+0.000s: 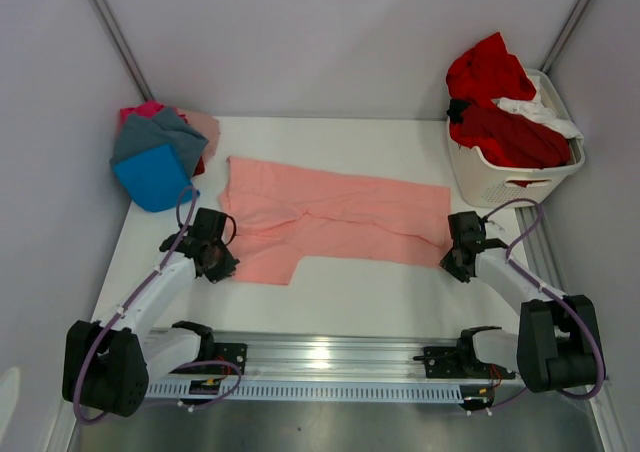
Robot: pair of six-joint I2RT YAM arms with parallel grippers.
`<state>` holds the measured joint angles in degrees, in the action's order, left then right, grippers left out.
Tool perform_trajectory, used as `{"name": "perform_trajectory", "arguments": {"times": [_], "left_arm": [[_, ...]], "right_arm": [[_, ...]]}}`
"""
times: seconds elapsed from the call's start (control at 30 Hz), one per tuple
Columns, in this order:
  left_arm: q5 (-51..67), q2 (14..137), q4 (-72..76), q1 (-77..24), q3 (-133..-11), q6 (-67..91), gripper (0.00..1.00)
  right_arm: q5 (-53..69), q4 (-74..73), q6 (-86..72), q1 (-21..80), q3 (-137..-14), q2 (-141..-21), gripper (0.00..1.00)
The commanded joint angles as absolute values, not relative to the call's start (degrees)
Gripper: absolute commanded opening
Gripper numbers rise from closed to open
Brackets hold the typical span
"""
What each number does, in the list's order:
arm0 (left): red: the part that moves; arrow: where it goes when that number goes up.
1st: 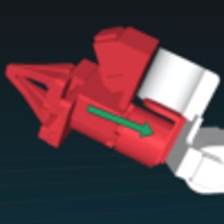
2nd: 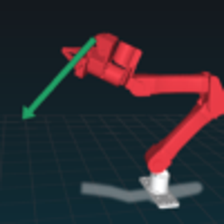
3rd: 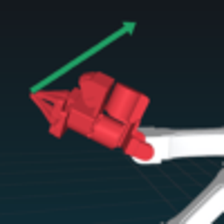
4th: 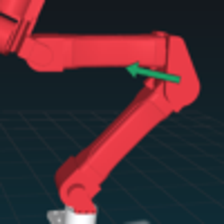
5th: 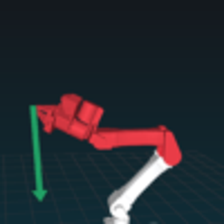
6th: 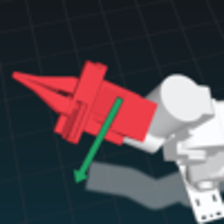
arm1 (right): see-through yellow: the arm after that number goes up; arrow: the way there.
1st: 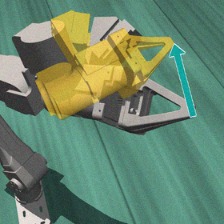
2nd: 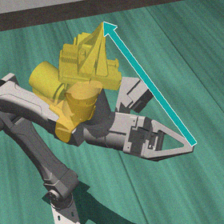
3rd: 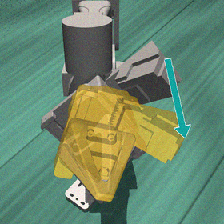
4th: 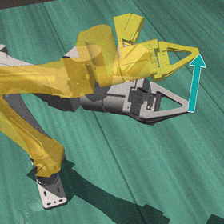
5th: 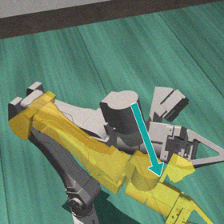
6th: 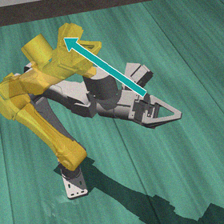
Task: Fold and stack the t-shirts
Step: Grap the side of the flattened tshirt closest away from the robot with both arms
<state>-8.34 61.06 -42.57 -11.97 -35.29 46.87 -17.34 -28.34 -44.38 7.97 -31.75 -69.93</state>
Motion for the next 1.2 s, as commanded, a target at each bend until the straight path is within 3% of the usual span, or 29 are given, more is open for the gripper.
{"name": "perform_trajectory", "arguments": {"times": [0.0,0.33,0.5,0.8,0.9,1.17], "left_arm": [[-7.56,59.77,-42.27,-11.25,-36.12,45.44,0.01],[-5.89,59.24,-41.13,-11.25,-35.16,45.44,0.00],[-5.80,58.80,-41.31,-11.25,-34.98,45.09,0.00],[-5.71,58.45,-41.05,-11.25,-34.72,44.74,0.00],[-5.54,58.54,-40.78,-11.25,-34.63,44.65,0.00],[-4.05,56.00,-40.26,-11.25,-36.12,44.39,0.00]], "right_arm": [[-15.56,-27.16,-43.42,7.73,-33.93,-68.65,0.32],[-18.10,-28.04,-43.76,7.56,-34.54,-68.64,0.47],[-18.72,-26.63,-44.30,6.51,-34.89,-71.63,0.45],[-18.29,-24.35,-43.24,2.55,-33.93,-72.51,0.23],[-16.44,-22.77,-42.63,1.32,-32.96,-72.33,0.01],[-10.03,-17.06,-42.63,0.79,-31.82,-63.47,0.00]]}}
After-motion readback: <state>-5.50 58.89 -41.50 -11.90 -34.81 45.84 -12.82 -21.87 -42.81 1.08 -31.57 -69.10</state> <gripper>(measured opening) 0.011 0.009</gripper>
